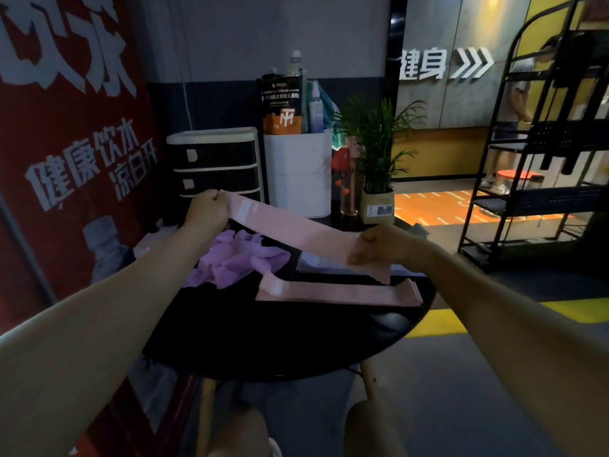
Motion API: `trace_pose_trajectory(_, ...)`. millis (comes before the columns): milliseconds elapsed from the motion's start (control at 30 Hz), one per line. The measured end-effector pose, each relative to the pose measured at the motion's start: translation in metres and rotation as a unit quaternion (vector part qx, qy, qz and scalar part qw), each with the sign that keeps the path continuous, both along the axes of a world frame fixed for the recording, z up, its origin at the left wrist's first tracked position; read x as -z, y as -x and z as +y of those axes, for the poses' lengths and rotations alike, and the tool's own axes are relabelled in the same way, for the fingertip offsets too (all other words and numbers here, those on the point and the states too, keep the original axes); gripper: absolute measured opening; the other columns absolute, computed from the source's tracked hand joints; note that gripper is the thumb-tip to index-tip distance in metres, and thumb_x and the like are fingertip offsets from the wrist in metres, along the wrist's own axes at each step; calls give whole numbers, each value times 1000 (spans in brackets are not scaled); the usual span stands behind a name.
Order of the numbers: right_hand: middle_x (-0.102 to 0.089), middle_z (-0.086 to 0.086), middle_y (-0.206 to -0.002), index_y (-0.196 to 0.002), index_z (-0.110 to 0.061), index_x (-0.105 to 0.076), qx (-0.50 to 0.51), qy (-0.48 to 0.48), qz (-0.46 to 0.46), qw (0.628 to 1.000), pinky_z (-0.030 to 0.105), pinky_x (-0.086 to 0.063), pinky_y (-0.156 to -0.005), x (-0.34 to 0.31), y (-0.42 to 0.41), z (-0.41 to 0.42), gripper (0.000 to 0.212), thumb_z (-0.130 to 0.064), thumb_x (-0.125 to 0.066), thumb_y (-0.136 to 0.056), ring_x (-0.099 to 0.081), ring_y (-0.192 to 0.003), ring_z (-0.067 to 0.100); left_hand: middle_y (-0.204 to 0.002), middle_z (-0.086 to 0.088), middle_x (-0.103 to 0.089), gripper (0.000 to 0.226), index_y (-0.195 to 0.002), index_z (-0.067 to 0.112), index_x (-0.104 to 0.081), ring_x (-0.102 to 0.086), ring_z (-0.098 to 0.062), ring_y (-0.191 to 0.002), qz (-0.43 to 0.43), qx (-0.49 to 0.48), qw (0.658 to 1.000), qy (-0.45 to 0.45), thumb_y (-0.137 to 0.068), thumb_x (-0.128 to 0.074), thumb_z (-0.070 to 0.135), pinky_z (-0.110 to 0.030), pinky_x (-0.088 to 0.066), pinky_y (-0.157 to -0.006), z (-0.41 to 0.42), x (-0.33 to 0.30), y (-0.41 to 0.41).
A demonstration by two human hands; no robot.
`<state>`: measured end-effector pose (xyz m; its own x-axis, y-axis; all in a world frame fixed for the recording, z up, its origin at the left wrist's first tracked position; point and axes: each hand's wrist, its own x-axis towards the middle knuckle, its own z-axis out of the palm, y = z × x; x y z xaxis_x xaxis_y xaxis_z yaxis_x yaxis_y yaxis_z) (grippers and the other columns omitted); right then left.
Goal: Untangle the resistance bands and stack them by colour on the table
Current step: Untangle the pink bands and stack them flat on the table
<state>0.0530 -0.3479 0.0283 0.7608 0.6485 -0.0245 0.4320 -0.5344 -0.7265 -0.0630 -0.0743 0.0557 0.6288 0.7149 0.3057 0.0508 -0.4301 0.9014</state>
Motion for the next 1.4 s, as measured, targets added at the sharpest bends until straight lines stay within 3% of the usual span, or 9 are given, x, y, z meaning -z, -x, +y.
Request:
trace_pose_trajectory(133,-43,1,-63,-59,-12,-50,62,56,-13,996,18,-30,-52,16,-13,-30,32,-21,-71,-82,-42,-63,14,-66,-8,-44,28,-76,7,-49,-42,-19,-54,17,-12,999,41,-98,-36,16,-27,-38,-52,-3,29,-14)
trace_pose_trajectory(267,-54,10,-80,-75,-11,-53,167,-92,128,973,29,-51,-65,31,-22,-46,17,-12,-64,-87,-55,-79,22,-72,-10,-48,26,-84,1,-55,-48,-24,-63,54,2,997,60,-97,-39,17,-33,-45,-63,-6,53,-25)
trace_pose_trajectory(367,-53,7,-74,-76,-13,-51,240,-183,190,934,19,-50,-44,37,-23,-55,18,-3,-62,-86,-53,-67,17,-73,-10,-55,26,-87,-1,-60,-53,-25,-76,75,28,995,57,-96,-46,19,-35,-47,-72,-9,68,-30)
trace_pose_trajectory(467,-48,10,-67,-72,-7,-49,303,-154,146,929,23,-50,-44,51,-32,-59,22,-5,-68,-82,-49,-59,18,-85,-12,-59,15,-88,4,-58,-57,-26,-85,95,69,992,35,-93,-53,17,-34,-47,-70,-10,86,-30)
trace_pose_trajectory(567,-52,11,-70,-77,-7,-53,323,-70,104,938,39,-55,-73,63,-37,-56,24,-18,-74,-76,-56,-74,24,-81,-14,-61,23,-91,1,-60,-58,-30,-85,183,36,978,-93,-91,-57,23,-35,-43,-75,-8,98,-27)
trace_pose_trajectory(767,-41,3,-60,-63,-9,-45,312,50,-22,949,25,-35,-55,77,-27,-51,33,-23,-66,-84,-49,-70,21,-89,-12,-66,25,-87,1,-69,-59,-26,-90,194,14,970,-143,-91,-58,23,-26,-33,-71,-17,112,-26)
trace_pose_trajectory(1000,-37,6,-55,-53,-12,-40,305,39,-81,948,27,-28,-62,97,-25,-49,35,-10,-62,-81,-41,-66,24,-78,-11,-62,21,-73,6,-60,-54,-23,-72,168,24,978,-120,-87,-64,20,-26,-37,-62,-16,134,-25)
trace_pose_trajectory(1233,-55,17,-75,-84,11,-60,297,3,-115,948,32,-36,-64,108,-17,-48,24,-12,-54,-90,-48,-73,26,-69,-4,-56,24,-68,13,-51,-54,-24,-71,133,20,987,-88,-82,-70,18,-33,-41,-68,-13,155,-25)
trace_pose_trajectory(1400,-51,19,-112,-110,0,-52,313,-36,-123,941,29,-37,-76,114,-15,-47,24,-6,-51,-87,-51,-102,33,-84,-1,-57,19,-88,14,-53,-53,-22,-77,93,16,992,-90,-81,-71,18,-35,-44,-76,-17,161,-25)
